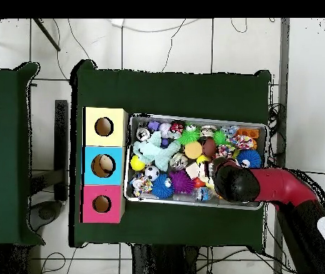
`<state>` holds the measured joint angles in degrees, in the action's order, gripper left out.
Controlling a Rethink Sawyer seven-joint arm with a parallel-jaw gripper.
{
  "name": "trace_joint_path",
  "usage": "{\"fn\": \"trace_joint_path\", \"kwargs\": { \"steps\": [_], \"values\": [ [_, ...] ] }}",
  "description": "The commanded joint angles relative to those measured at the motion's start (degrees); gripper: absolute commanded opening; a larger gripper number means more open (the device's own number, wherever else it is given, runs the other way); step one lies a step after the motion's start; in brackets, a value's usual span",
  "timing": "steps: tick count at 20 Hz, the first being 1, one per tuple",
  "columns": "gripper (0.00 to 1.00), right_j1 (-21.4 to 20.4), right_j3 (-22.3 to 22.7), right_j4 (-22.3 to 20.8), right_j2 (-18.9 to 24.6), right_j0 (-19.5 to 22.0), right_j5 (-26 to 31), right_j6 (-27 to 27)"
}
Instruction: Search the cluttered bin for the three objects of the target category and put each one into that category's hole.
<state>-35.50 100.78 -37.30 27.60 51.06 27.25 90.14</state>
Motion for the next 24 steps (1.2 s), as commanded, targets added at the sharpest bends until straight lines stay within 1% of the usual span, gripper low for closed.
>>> {"fn": "trace_joint_path", "kwargs": {
  "steps": [1,3,4,6,9,10,15,21,24],
  "values": [
    [1.0,-5.03,7.05,2.52,3.3,2.63,6.77,-5.59],
    [1.0,-7.62,8.93,3.55,3.73,3.65,7.87,-6.35],
    [1.0,-8.28,9.46,3.77,3.87,3.94,8.07,-6.57],
    [1.0,-8.28,9.81,3.42,3.78,4.01,7.71,-6.51],
    [1.0,-5.3,9.19,1.52,3.01,3.66,5.74,-5.77],
    [1.0,-4.94,9.3,1.3,2.98,3.72,5.59,-5.73],
    [1.0,-5.81,11.96,0.79,2.64,3.73,4.24,-4.39],
    [1.0,-2.99,12.01,-1.72,1.25,2.95,0.03,-2.24],
    [1.0,-3.05,12.37,-1.75,1.07,2.54,-0.39,-1.59]
  ]
}}
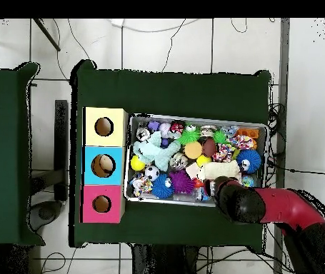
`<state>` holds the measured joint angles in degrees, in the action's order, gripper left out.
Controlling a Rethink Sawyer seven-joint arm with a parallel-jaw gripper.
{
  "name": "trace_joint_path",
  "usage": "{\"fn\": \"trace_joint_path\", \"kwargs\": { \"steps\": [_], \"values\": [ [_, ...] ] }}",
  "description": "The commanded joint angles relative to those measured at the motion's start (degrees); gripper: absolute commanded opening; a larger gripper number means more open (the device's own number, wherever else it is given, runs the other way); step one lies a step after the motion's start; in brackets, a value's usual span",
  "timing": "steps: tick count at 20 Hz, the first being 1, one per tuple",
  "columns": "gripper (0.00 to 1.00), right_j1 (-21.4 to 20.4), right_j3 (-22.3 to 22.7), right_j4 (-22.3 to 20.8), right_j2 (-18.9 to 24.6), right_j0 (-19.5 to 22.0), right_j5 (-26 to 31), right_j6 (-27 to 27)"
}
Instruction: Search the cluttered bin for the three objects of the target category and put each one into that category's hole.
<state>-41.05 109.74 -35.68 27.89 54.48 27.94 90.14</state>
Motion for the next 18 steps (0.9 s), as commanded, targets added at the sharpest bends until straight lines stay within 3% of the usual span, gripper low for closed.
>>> {"fn": "trace_joint_path", "kwargs": {
  "steps": [1,18],
  "values": [
    [1.0,2.46,3.59,-3.49,0.85,-1.08,-1.58,-1.36],
    [1.0,10.23,-2.15,-5.93,-0.48,-4.74,-6.04,0.86]
  ]
}}
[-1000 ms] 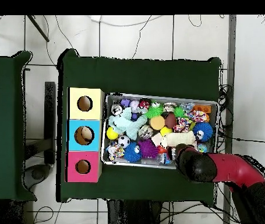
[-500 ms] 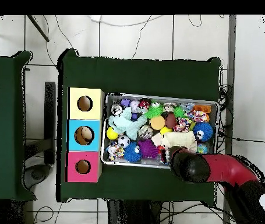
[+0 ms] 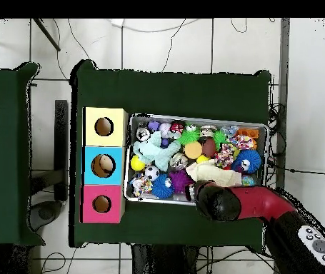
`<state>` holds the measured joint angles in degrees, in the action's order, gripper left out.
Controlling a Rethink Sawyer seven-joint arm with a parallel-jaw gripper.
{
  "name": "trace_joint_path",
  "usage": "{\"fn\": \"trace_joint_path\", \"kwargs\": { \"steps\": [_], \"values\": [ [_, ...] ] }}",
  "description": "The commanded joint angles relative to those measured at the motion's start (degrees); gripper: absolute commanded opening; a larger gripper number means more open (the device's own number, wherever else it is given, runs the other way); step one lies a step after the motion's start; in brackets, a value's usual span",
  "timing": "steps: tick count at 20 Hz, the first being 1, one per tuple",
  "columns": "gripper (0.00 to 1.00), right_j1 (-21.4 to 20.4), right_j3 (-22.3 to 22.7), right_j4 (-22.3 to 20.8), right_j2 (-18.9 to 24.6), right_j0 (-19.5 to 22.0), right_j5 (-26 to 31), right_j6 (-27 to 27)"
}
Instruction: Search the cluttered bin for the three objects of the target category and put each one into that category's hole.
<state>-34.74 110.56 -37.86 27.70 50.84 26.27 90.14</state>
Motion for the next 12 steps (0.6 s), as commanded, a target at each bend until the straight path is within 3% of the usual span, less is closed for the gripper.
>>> {"fn": "trace_joint_path", "kwargs": {
  "steps": [1,5,7,12],
  "values": [
    [0.0,4.1,-2.86,-3.79,0.06,-0.71,-5.37,1.2],
    [0.0,3.84,-2.3,-3.98,0.72,-0.11,-8.11,2.0],
    [0.0,2.02,-2.41,-3.93,-0.9,-2.03,-6.99,3.16],
    [0.0,-2.03,0.46,-0.7,-0.13,-1.57,-4.89,3.35]
  ]
}}
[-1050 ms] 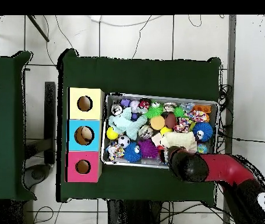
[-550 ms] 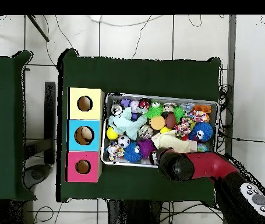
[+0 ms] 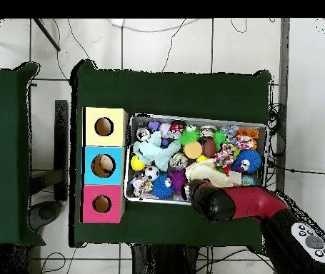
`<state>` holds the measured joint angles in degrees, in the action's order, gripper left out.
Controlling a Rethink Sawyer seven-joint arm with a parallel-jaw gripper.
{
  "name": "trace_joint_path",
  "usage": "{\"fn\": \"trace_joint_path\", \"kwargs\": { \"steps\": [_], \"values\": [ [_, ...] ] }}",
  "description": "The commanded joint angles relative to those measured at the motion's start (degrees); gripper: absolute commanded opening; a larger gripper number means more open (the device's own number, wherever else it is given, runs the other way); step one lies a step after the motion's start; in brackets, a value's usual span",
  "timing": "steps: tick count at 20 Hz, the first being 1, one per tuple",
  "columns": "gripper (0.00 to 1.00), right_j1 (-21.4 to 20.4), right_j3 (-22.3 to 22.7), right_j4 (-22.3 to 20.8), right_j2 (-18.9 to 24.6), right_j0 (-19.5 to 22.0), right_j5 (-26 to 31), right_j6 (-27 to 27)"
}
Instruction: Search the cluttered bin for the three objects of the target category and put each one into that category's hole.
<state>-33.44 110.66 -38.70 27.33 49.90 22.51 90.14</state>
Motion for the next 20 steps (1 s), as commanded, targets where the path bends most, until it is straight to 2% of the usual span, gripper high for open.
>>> {"fn": "trace_joint_path", "kwargs": {
  "steps": [1,2,4,7,9,11,15,20],
  "values": [
    [0.0,-5.4,1.55,1.38,0.68,-0.56,0.04,3.5],
    [0.0,-6.61,2.4,2.16,1.06,-0.42,0.68,3.56],
    [0.0,-11.85,5.01,5.7,2.76,-0.04,4.26,2.99],
    [0.0,-22.58,8.11,14.15,5.07,-0.31,13.61,0.33],
    [0.0,-28.12,8.57,18.36,4.67,-1.57,18.54,-0.89],
    [0.0,-31.93,8.15,21.43,3.96,-2.9,22.67,-1.67],
    [0.0,-36.16,6.36,24.85,3.28,-5.04,28.51,-2.46],
    [0.0,-38.61,2.96,25.64,1.67,-8.55,34.31,-0.62]
  ]
}}
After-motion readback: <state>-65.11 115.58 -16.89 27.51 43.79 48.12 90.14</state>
